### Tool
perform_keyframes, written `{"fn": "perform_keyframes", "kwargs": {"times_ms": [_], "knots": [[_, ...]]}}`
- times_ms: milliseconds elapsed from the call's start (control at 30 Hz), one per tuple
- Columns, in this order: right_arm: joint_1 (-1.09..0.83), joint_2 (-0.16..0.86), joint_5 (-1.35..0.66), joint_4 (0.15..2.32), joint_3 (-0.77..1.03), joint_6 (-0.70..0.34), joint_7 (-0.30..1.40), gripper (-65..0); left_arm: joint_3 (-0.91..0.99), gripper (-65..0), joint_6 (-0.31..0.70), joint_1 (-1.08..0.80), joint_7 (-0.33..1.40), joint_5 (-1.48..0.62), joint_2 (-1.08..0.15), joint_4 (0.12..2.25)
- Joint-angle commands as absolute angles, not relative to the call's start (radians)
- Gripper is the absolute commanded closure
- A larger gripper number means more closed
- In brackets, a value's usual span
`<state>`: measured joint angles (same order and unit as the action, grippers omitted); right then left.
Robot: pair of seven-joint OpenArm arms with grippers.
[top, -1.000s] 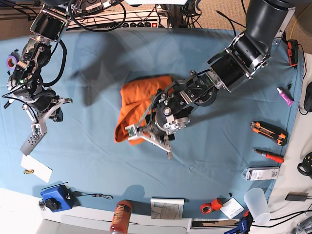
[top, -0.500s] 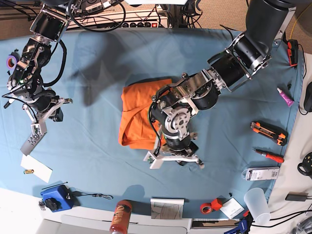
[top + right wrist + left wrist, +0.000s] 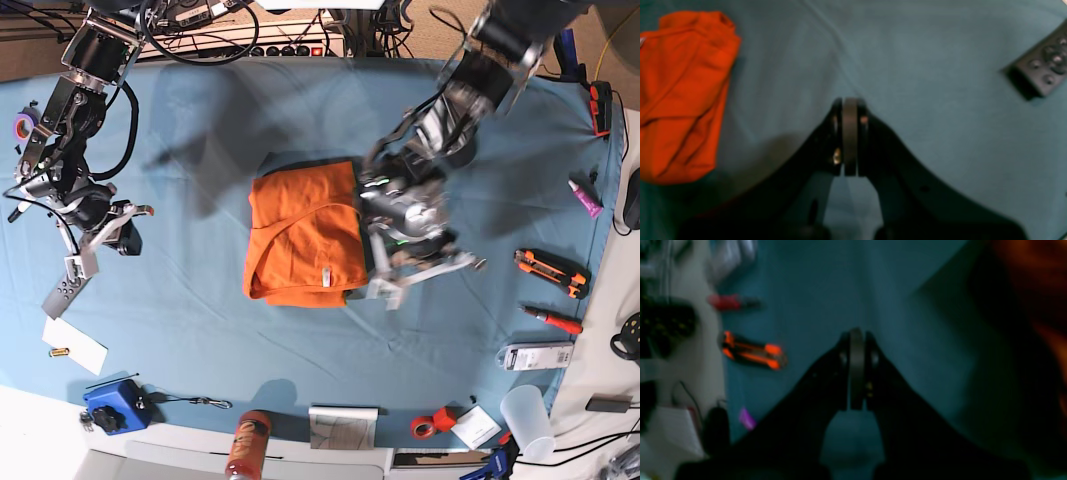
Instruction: Layout the t-shirt on the table in an organized manner, then fold the t-shirt properly
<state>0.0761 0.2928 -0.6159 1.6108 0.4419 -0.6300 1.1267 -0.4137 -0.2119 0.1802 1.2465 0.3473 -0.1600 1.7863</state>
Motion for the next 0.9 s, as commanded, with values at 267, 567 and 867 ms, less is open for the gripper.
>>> {"fn": "perform_keyframes", "kwargs": {"times_ms": [267, 567, 867], "knots": [[0.076, 0.308, -0.878, 1.644, 0.447, -0.698, 1.291, 0.0, -0.126, 0.0, -0.155, -0.112, 1.151, 0.155, -0.286, 2.137], [-0.177, 0.308, -0.882, 1.983, 0.447, -0.698, 1.287, 0.0, 0.171, 0.0, -0.054, -0.371, 1.125, -0.031, -0.288, 2.156], [-0.439, 0.307, -0.867, 2.108, 0.447, -0.698, 1.292, 0.0, 0.325, 0.0, -0.054, -0.616, 1.137, -0.084, -0.288, 2.156]]}}
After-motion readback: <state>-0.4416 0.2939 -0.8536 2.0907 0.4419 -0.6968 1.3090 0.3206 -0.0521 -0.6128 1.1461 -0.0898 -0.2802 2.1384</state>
